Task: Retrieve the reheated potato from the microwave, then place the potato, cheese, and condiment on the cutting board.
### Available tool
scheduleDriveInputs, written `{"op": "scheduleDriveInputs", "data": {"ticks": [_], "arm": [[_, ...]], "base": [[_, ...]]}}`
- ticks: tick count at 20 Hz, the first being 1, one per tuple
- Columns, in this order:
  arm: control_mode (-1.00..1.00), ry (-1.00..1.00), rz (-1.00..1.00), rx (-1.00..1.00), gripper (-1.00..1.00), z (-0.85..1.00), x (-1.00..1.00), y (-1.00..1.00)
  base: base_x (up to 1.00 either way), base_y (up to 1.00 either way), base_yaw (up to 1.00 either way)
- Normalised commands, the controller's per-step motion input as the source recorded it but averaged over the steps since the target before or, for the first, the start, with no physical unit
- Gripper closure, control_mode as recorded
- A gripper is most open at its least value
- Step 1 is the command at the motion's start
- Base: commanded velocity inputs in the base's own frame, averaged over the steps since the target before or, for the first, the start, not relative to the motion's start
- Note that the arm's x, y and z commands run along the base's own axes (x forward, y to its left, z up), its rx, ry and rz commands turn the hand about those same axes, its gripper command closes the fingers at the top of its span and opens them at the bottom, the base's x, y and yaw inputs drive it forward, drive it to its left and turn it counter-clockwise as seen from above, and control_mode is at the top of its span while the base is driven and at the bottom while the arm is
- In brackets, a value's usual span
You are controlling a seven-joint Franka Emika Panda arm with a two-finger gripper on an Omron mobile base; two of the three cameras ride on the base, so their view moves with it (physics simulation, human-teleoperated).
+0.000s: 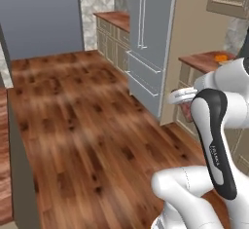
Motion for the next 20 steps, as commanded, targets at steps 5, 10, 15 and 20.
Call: {"op": "scheduleDriveInputs", "data": {"ticks": [5, 10, 15, 20], "arm": [[1.0, 0.0, 0.0, 0.0, 1.0, 0.0, 0.0, 0.0], [1.0, 0.0, 0.0, 0.0, 1.0, 0.0, 0.0, 0.0], [1.0, 0.0, 0.0, 0.0, 1.0, 0.0, 0.0, 0.0], [1.0, 0.0, 0.0, 0.0, 1.0, 0.0, 0.0, 0.0]], "base": [[0.78, 0.29, 0.0], [0.82, 0.17, 0.0], [0.86, 0.13, 0.0], [0.81, 0.07, -0.02]]}}
